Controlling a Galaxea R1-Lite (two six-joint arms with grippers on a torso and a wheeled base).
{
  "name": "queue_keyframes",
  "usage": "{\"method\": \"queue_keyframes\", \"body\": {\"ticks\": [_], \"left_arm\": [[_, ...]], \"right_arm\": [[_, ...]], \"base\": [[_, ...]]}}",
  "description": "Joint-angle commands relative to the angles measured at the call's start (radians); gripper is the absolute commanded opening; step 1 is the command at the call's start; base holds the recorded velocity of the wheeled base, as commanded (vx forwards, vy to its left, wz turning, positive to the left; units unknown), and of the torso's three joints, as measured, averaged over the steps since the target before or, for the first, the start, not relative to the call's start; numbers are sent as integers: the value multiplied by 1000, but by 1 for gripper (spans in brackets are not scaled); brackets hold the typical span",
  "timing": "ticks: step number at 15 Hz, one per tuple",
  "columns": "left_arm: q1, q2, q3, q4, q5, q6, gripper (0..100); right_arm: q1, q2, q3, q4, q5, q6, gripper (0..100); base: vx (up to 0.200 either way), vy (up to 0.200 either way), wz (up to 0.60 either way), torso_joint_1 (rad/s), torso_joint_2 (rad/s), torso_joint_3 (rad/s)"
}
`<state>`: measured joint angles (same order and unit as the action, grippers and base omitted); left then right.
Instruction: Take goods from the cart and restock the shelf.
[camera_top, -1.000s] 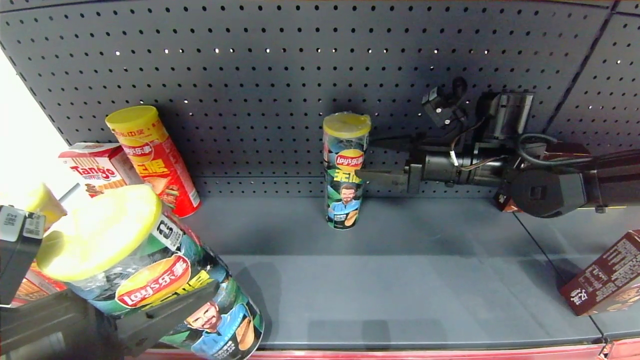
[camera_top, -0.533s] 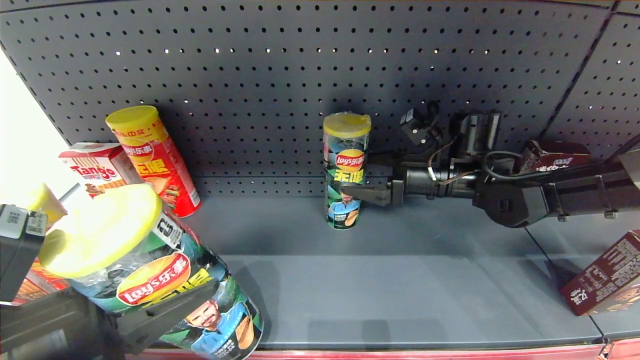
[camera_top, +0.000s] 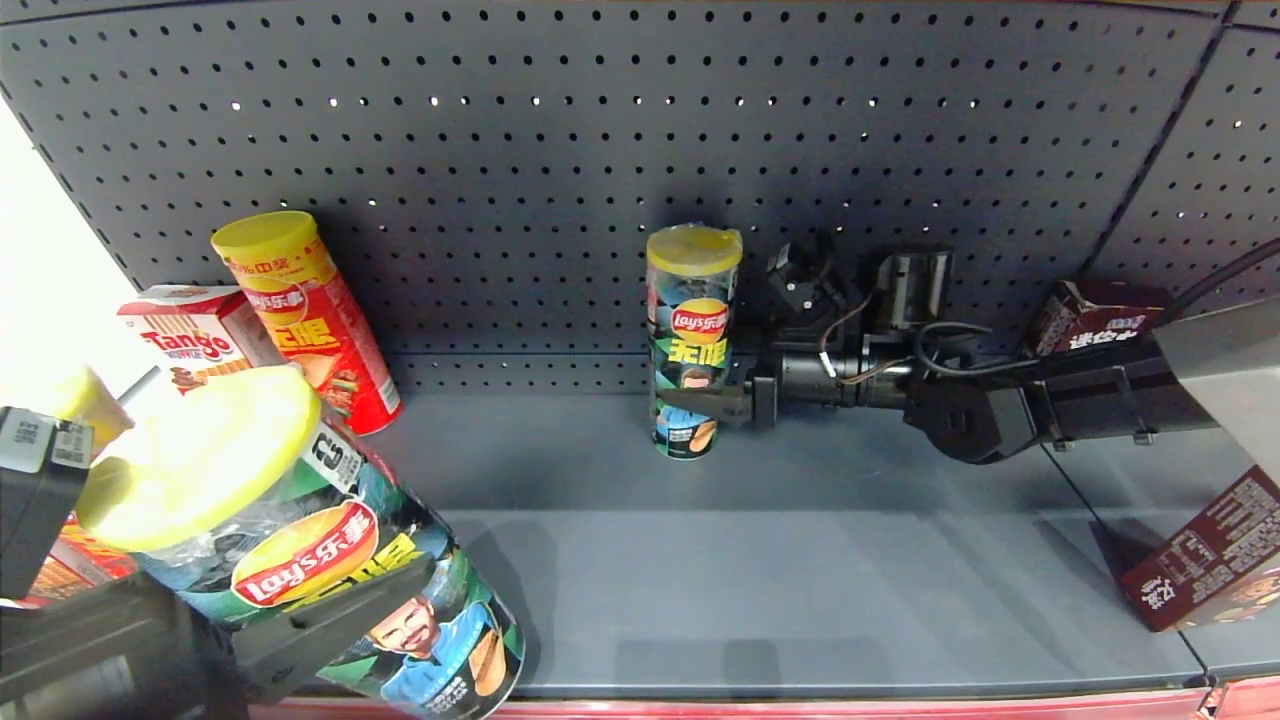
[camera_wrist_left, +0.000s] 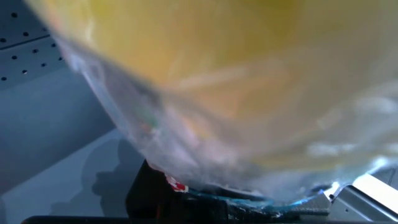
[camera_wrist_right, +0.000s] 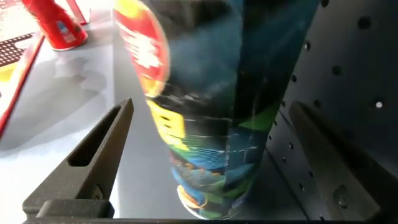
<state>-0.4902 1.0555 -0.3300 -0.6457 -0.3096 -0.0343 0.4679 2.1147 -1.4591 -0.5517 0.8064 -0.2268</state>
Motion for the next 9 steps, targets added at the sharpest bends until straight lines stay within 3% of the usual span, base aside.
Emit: {"method": "queue_keyframes", "body": {"ticks": [1,2,3,9], "left_arm": [[5,0,2,0,0,-1,0],[5,0,2,0,0,-1,0],[7,0,5,0,0,-1,0],[5,4,12,0,0,-1,0]], "right_arm": [[2,37,-21,-5,-1,1,100],[2,61,-38,-10,0,1,100],[2,74,-49,-19,8,1,0],[9,22,-10,-33,-16,11,0]], "base": [[0,0,0,0,0,0],[0,0,0,0,0,0],[0,0,0,0,0,0],[0,0,0,0,0,0]]}}
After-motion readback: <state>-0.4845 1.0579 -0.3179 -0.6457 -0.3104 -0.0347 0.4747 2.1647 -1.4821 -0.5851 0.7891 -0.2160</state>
